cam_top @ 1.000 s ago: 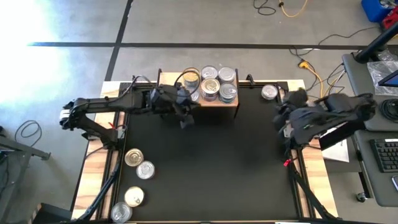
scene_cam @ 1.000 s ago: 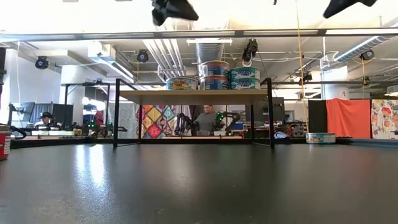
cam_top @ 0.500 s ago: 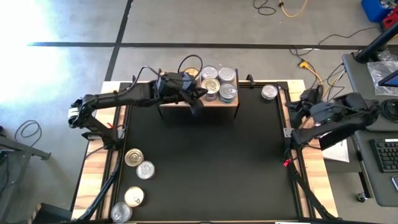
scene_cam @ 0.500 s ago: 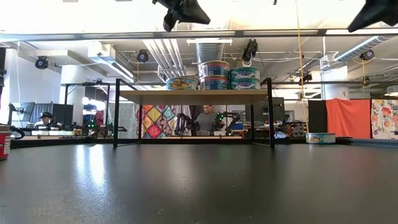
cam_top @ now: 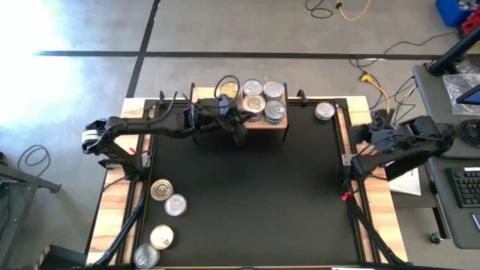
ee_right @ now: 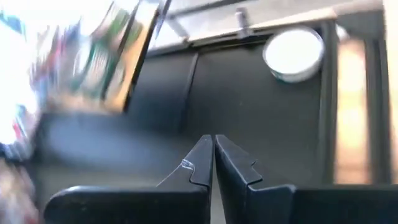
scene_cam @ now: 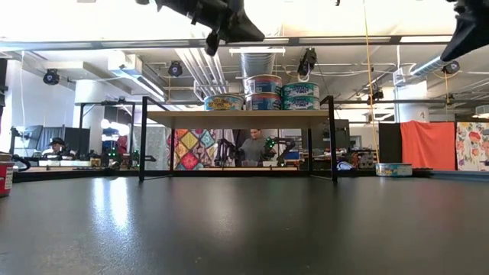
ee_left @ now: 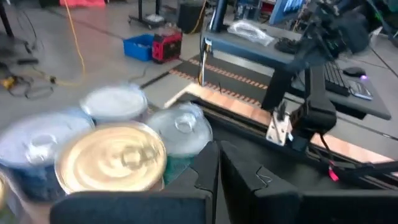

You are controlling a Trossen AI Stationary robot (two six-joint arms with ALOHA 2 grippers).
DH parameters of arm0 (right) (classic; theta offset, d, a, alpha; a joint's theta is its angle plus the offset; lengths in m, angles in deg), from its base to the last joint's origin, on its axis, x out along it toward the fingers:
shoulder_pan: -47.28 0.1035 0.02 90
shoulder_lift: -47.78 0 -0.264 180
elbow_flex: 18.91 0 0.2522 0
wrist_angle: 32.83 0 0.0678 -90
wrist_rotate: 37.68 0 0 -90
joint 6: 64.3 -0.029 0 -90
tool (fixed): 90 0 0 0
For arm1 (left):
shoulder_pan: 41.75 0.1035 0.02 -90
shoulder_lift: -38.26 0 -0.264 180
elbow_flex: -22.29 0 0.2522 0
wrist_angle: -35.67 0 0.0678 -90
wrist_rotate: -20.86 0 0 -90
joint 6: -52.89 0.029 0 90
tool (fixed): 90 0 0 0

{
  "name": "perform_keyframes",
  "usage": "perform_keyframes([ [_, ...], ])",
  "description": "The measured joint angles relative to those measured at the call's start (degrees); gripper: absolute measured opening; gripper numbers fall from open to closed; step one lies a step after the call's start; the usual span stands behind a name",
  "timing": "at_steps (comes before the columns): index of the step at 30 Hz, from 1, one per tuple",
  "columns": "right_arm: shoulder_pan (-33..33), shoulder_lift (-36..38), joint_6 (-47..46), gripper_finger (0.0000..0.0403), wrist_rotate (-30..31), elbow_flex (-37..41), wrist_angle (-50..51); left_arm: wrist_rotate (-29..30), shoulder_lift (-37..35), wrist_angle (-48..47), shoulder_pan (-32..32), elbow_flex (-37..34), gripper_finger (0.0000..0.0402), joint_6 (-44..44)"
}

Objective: Stack canned seafood by type on shelf
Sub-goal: Stack the yellow tuna can on top of the yellow tuna can on the shelf

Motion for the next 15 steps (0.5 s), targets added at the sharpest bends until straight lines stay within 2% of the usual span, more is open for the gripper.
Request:
perform_keyframes([
  [3, 0.0, 0.5, -18.7, 0.0009, 4.0, 2.9, -0.4, 0.0, -0.4, 0.1, -1.5, -1.6, 0.0000, -0.7],
  [5, 0.0, 0.4, -27.8, 0.0009, 5.2, 4.5, -0.9, 0.0, -0.9, -0.1, -2.6, -2.5, 0.0000, -0.2],
  [7, 0.0, 0.3, -31.5, 0.0009, 7.9, 6.6, -3.1, -0.1, -1.4, -1.1, -3.3, -3.4, 0.0000, 0.2],
  [11, -1.0, -0.4, -41.1, 0.0009, 14.1, 12.2, -14.2, -0.1, -2.5, -7.1, -3.4, -3.8, 0.0000, -0.1],
  [13, -3.1, -1.3, -46.3, 0.0009, 14.9, 14.9, -16.8, 0.0, -3.8, -11.2, -3.4, -3.2, 0.0000, 0.6],
  [15, -6.7, -2.5, -47.4, 0.0009, 14.2, 17.6, -21.7, -0.1, -5.2, -16.5, -3.4, -1.8, 0.0000, 3.5],
])
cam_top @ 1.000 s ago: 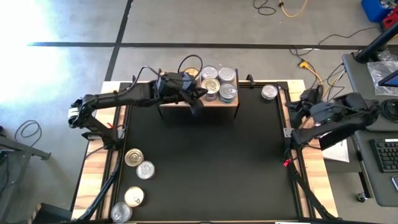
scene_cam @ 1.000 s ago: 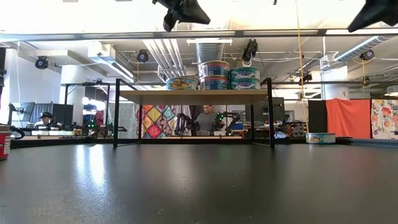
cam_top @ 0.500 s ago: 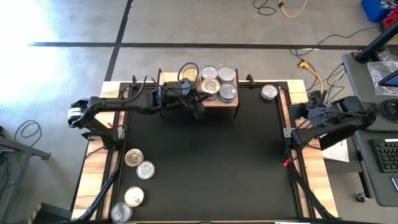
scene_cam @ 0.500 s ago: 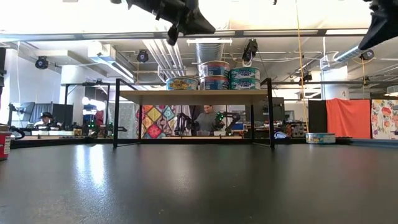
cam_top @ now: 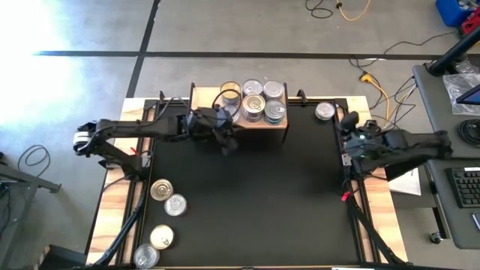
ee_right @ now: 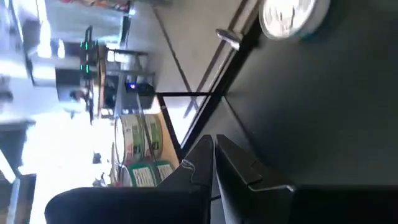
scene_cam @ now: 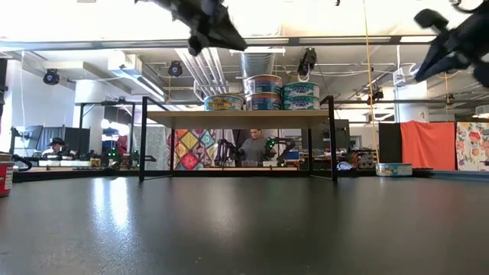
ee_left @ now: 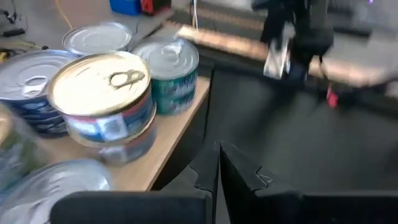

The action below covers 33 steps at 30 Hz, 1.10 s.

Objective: Stack canned seafood by type on shelf
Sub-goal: Stack the yellow tuna can on top of the yellow tuna can on the shelf

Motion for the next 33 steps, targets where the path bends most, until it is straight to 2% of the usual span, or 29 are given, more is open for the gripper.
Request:
perform_keyframes([
  [6, -13.9, -5.8, 4.8, 0.0009, -8.0, 5.5, -18.0, -1.3, -4.5, -18.0, 0.0, 6.8, 0.0000, 9.7],
  [13, -29.1, -13.9, 10.1, 0.0009, -13.8, 6.5, -30.6, -0.7, -10.7, -32.2, 0.0, 10.2, 0.0000, 9.9],
  [19, -44.2, -21.0, 12.8, 0.0009, -24.9, 7.3, -33.8, 1.5, -16.4, -39.5, 0.0, 10.0, 0.0000, 9.8],
  [23, -53.5, -24.0, 21.7, 0.0009, -31.1, 9.1, -46.9, 2.4, -20.0, -44.2, 0.0, 9.1, 0.0000, 7.6],
  [26, -59.9, -27.5, 23.7, 0.0009, -35.1, 9.8, -52.2, 3.8, -22.1, -44.2, 0.0, 7.8, 0.0000, 7.4],
  [30, -64.2, -32.1, 25.3, 0.0009, -38.2, 9.9, -52.8, 4.1, -23.6, -44.4, 0.0, 6.7, 0.0000, 7.0],
  [33, -66.5, -35.3, 29.4, 0.0009, -39.2, 9.9, -57.5, 5.9, -23.9, -44.5, 0.0, 6.7, 0.0000, 7.8],
])
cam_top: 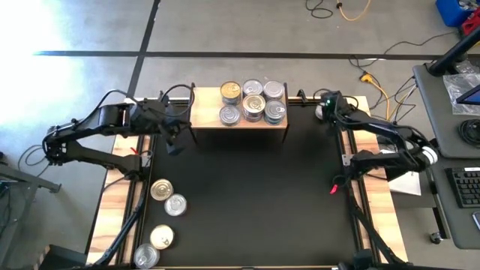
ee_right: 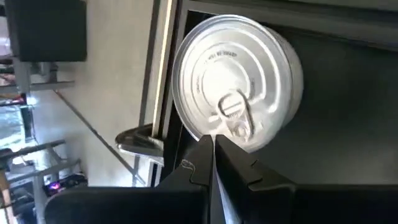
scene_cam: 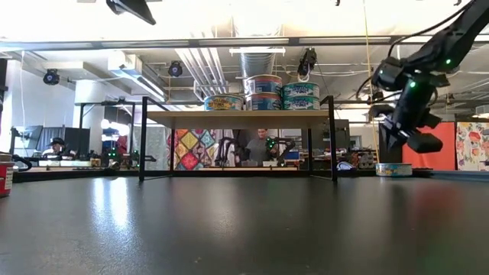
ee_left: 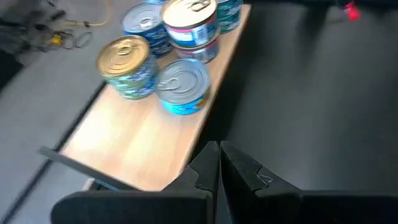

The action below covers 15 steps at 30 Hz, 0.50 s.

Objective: Stack canned seafood by type on shelf
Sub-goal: Stack the yellow tuna can on top of the yellow tuna can on the shelf

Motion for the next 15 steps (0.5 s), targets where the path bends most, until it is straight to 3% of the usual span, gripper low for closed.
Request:
perform_keyframes([
  [8, -4.2, -7.2, 5.4, 0.0009, -1.6, -1.5, -2.9, 2.0, 0.2, -3.3, 0.0, 0.0, 0.0000, 2.0],
  [15, -1.9, -7.3, 8.1, 0.0009, -2.8, -1.5, 0.2, 2.0, -0.6, -6.2, 0.0, 0.0, 0.0000, -0.3],
])
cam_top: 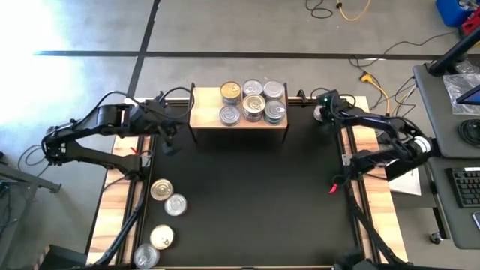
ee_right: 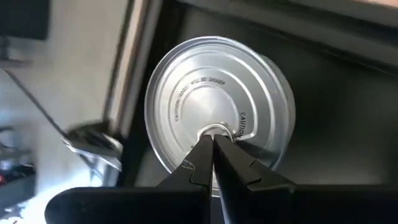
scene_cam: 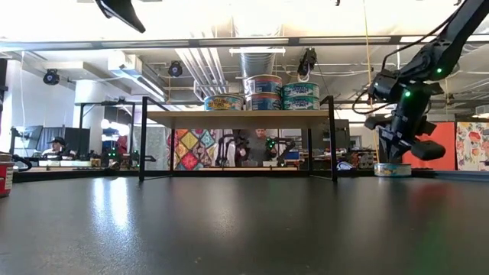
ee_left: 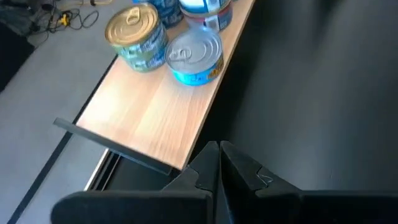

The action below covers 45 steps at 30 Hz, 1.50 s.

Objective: Stack canned seafood by type on shelf
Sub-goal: Stack the yellow tuna can on top of the yellow tuna can on the shelf

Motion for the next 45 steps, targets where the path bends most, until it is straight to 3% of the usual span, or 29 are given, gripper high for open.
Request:
perform_keyframes([
  [8, 13.3, 5.8, -5.4, 0.0009, 2.4, 0.0, 20.1, -0.4, 0.8, -8.2, 0.0, -0.2, 0.0017, 1.6],
  [15, 35.2, 6.8, -11.8, 0.0009, 3.1, 0.0, 28.6, -0.5, -1.1, -7.3, 0.0, -0.4, 0.0089, -0.2],
  [18, 47.3, 5.2, -19.7, 0.0009, 2.7, 0.0, 27.9, -3.8, -2.3, -5.8, -0.1, -0.6, 0.0133, -2.3],
  [24, 68.7, -0.9, -33.3, 0.0009, 2.3, -3.5, 24.6, -16.9, -8.7, 11.2, -3.1, -8.3, 0.0203, -5.6],
  [28, 76.9, -8.6, -32.3, 0.0009, 2.7, -9.5, 24.8, -15.9, -13.0, 27.4, -7.0, -17.3, 0.0210, -13.1],
  [31, 80.7, -14.9, -30.3, 0.0009, 2.6, -15.5, 24.6, -12.3, -13.7, 39.2, -12.5, -22.1, 0.0207, -19.7],
  [34, 82.7, -20.1, -27.3, 0.0009, 2.5, -22.0, 24.3, -2.9, -12.0, 46.3, -21.2, -23.9, 0.0202, -23.6],
  [39, 83.2, -24.2, -11.5, 0.0009, 3.1, -31.7, 22.8, 16.3, -5.3, 44.1, -36.6, -23.1, 0.0190, -31.0],
  [42, 83.1, -22.9, -0.2, 0.0009, 3.8, -35.0, 22.9, 28.3, 0.3, 41.0, -44.0, -18.5, 0.0181, -35.9],
  [45, 83.4, -19.8, 13.1, 0.0009, 2.8, -35.6, 22.9, 33.9, 6.5, 34.3, -48.1, -12.5, 0.0172, -38.4],
])
